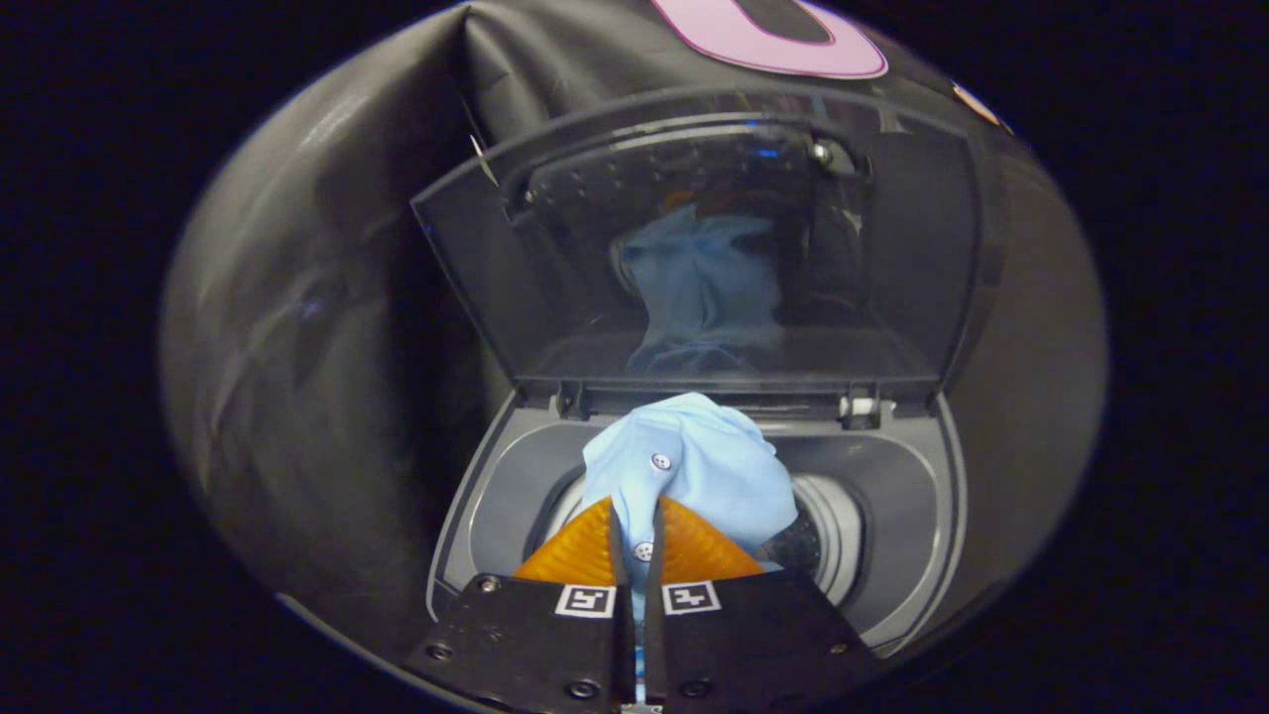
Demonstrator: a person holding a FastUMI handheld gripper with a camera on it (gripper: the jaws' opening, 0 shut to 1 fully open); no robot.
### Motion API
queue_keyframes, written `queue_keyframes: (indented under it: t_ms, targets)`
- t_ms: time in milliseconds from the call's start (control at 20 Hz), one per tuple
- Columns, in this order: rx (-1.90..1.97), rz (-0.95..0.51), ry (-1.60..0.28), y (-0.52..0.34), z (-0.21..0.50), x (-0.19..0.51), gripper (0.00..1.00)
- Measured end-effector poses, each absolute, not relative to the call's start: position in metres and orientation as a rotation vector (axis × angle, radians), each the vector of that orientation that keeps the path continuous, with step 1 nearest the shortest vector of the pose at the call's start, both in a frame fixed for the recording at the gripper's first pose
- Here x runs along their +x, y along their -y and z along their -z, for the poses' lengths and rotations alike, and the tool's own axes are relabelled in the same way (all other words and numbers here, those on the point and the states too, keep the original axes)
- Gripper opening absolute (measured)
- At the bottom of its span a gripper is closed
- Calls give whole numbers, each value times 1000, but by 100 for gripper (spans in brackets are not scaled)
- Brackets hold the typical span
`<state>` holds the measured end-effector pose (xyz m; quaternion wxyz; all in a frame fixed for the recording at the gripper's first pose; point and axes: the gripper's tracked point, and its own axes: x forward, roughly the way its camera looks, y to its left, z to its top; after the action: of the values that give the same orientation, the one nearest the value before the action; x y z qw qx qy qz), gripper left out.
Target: Put the clothes into the washing machine and then close the washing machine lid.
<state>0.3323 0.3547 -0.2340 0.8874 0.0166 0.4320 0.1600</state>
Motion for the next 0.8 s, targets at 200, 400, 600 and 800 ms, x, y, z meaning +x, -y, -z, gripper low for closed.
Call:
queue_keyframes:
  t_ms: [200, 400, 600, 800]
  targets:
    - [-19, -296, -994, -334, 260, 323, 4]
    - [-47, -289, -1027, -330, 269, 317, 9]
    - [-47, -295, -998, -328, 268, 320, 16]
    - [39, -279, -932, -323, 258, 333, 42]
